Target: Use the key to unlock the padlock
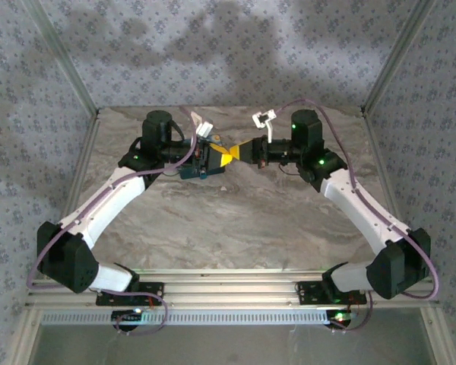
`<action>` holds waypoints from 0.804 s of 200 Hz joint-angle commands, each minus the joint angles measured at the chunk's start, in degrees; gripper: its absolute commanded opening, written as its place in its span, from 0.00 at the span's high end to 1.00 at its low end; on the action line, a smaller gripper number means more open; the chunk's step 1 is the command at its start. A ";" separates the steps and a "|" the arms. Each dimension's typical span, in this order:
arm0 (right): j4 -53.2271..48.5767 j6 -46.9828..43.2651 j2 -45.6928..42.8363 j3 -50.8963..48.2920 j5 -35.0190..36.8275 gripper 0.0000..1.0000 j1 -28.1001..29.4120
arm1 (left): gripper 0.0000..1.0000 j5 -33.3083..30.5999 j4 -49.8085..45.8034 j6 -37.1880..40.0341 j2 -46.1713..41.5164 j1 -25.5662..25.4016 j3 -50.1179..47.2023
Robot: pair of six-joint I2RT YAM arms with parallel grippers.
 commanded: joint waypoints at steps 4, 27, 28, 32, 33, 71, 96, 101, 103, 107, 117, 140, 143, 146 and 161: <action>-3.18 -0.83 1.44 1.48 2.79 1.00 0.67 | 1.00 2.62 1.71 -1.05 -0.60 -0.01 0.78; -4.12 -1.25 0.76 1.09 6.61 1.00 0.66 | 0.81 0.28 1.89 -1.54 -1.09 0.48 0.05; -4.04 -1.27 0.67 1.02 6.73 1.00 0.70 | 0.80 0.13 1.89 -1.58 -1.13 0.49 0.04; -3.90 -1.33 0.48 0.89 7.31 1.00 0.71 | 0.74 -0.46 1.89 -1.65 -1.30 0.58 -0.20; -3.84 -1.36 0.39 0.83 7.43 1.00 0.68 | 0.73 -0.64 1.89 -1.68 -1.33 0.63 -0.26; -7.95 -4.16 -3.78 0.79 19.69 1.00 -0.14 | 0.48 -9.81 1.97 -5.93 -4.17 3.81 -3.99; -10.37 -3.59 -5.67 0.97 25.19 1.00 -2.48 | 0.43 -16.14 -0.08 -13.53 -4.66 6.02 -4.69; -10.74 -3.50 -5.58 1.23 25.30 1.00 -2.85 | 0.43 -16.63 -1.01 -14.30 -4.50 6.04 -4.48; -10.92 -3.49 -5.51 1.33 25.24 1.00 -2.92 | 0.44 -16.76 -1.27 -14.48 -4.40 6.10 -4.46; -11.30 -3.57 -5.29 1.66 25.10 1.00 -3.09 | 0.44 -17.15 -1.72 -14.90 -4.32 6.12 -4.45; -12.30 -4.15 -4.40 2.98 24.60 1.00 -3.09 | 0.44 -17.42 -1.60 -15.70 -4.14 6.04 -4.99; -13.03 -5.28 -1.39 5.82 20.94 1.00 -1.85 | 0.45 -16.71 4.14 -16.75 -5.20 6.04 -8.74; -12.77 -5.33 -0.91 6.05 20.18 1.00 -1.62 | 0.45 -16.65 5.98 -17.54 -5.60 6.04 -9.67; -12.55 -5.44 -0.59 6.34 19.41 1.00 -1.43 | 0.45 -16.63 7.96 -18.25 -5.93 6.04 -10.70; -11.22 -5.44 1.01 7.42 15.97 1.00 -0.70 | 0.47 -16.30 18.22 -22.05 -7.65 6.04 -15.14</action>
